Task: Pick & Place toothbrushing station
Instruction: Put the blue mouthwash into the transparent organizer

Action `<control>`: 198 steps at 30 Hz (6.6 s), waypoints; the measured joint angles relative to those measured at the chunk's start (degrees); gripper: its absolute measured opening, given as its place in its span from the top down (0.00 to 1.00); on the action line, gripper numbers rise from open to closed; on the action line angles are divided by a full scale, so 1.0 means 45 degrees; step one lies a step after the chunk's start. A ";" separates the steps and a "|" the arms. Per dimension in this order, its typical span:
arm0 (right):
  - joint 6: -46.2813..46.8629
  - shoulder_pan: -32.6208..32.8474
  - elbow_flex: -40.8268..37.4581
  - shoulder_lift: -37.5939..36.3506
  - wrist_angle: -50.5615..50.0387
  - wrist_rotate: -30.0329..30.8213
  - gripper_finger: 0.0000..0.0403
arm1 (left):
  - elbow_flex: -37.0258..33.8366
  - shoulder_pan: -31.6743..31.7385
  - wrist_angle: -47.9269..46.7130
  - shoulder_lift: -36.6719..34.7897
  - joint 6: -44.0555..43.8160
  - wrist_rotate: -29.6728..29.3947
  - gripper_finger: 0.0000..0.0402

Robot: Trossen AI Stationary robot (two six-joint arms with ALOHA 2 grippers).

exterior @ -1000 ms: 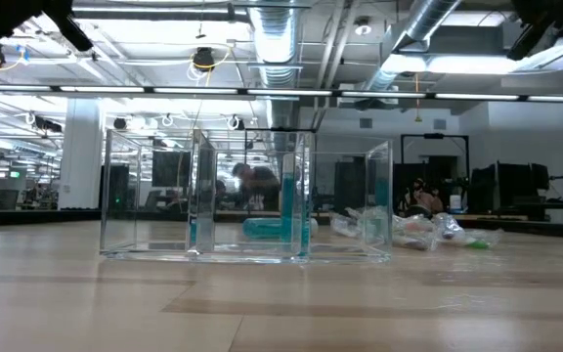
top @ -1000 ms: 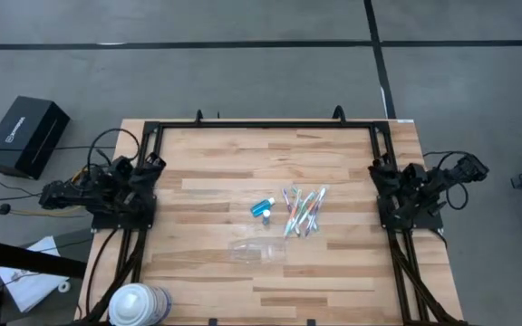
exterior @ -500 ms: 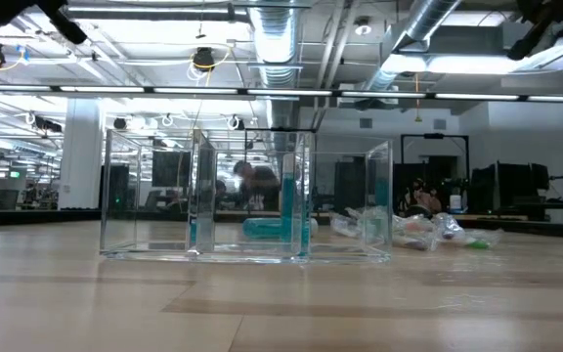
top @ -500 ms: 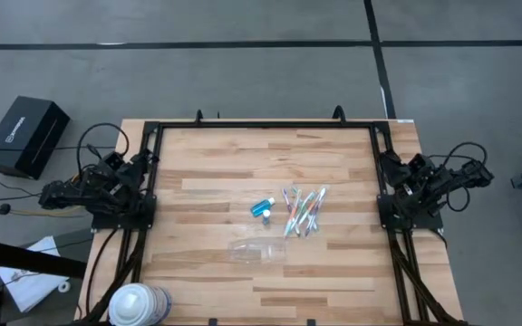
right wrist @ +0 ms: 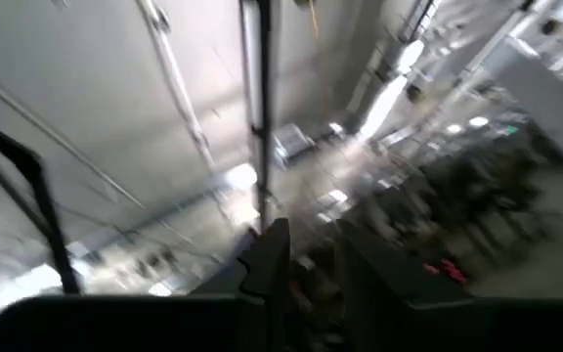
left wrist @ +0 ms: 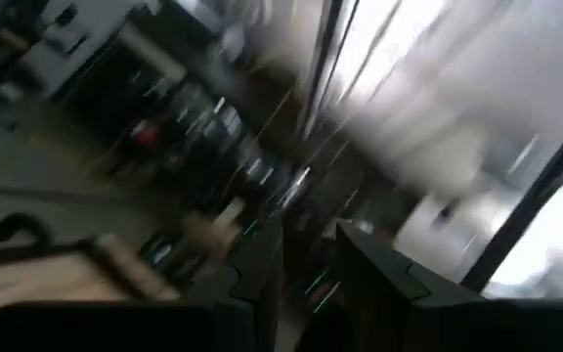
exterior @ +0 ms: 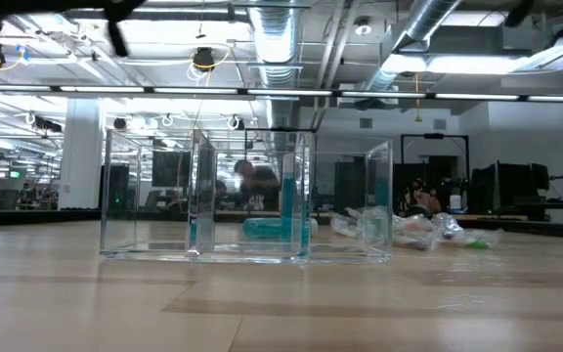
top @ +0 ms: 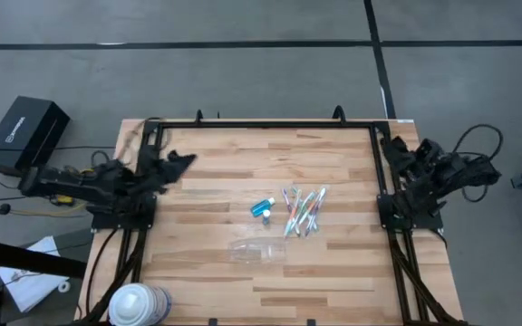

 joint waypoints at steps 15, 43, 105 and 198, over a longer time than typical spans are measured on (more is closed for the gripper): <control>0.0933 -0.1753 1.2485 0.7855 -1.7784 0.0481 0.81 | 0.9180 0.1419 -1.4404 0.7570 0.3508 0.3447 0.77; 0.0016 -0.4179 1.5801 1.8123 -1.8435 -0.7787 0.81 | 0.4945 0.1749 -2.0014 0.1537 0.0235 0.0643 0.77; 0.0939 -0.4595 1.8138 2.2993 -2.0920 -1.1004 0.59 | 0.3587 0.1710 -1.9750 0.0942 0.0487 0.0745 0.77; 0.2530 -0.2498 2.2024 2.2269 -2.1797 -1.0338 0.79 | 0.3587 0.1715 -1.9173 0.0942 -0.0422 0.0381 0.77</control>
